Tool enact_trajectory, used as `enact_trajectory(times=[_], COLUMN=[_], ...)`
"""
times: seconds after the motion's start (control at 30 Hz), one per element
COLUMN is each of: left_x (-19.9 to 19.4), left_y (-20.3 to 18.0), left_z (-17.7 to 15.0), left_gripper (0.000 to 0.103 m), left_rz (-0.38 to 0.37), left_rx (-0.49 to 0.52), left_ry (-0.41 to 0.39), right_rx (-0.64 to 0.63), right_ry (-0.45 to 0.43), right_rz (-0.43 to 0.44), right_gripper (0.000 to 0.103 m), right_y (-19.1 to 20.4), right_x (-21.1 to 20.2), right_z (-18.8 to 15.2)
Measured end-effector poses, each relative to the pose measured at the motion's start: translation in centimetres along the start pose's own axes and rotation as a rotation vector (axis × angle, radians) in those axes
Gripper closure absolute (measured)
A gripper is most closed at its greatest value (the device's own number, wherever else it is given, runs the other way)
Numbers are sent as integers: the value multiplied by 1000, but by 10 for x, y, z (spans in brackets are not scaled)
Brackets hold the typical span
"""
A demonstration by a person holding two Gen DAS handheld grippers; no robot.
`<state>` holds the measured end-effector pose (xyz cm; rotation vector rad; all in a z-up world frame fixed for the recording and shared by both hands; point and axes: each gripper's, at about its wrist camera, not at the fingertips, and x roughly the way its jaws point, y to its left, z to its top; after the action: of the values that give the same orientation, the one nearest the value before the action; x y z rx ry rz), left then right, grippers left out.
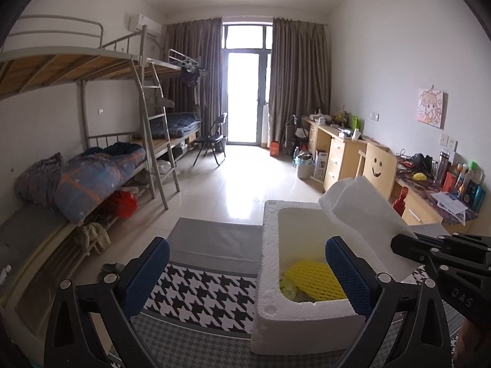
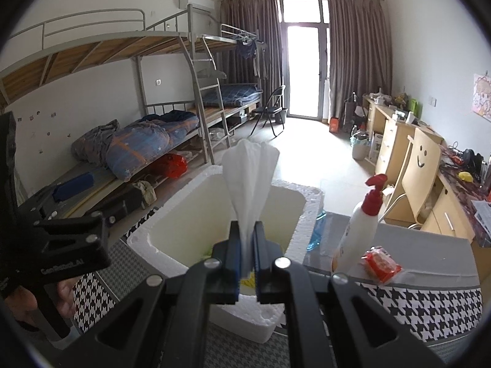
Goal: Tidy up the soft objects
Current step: 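Lower the foam roll and tissue into the foam box and open both tools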
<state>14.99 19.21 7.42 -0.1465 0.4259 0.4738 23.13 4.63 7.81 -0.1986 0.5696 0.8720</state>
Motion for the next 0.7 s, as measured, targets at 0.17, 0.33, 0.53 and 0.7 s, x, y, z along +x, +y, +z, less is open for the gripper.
enact_trajectory(times=[0.17,0.33,0.53,0.7], left_x=[1,1,1,-4], left_y=[-3,1,3,1], left_z=[-4,-7,-12,-10], left_gripper=[1,1,1,1], left_rz=[25,20,13,8], left_rx=[21,12,12,13], left_ry=[11,11,23,10], right_rx=[6,21,4,7], right_ry=[23,41,64,35], right_rz=[16,34,29,22], right_gripper=[93,79,46,32], right_y=[1,0,2,1], right_x=[7,14,19,7], right_z=[-1,-3,-7,-6])
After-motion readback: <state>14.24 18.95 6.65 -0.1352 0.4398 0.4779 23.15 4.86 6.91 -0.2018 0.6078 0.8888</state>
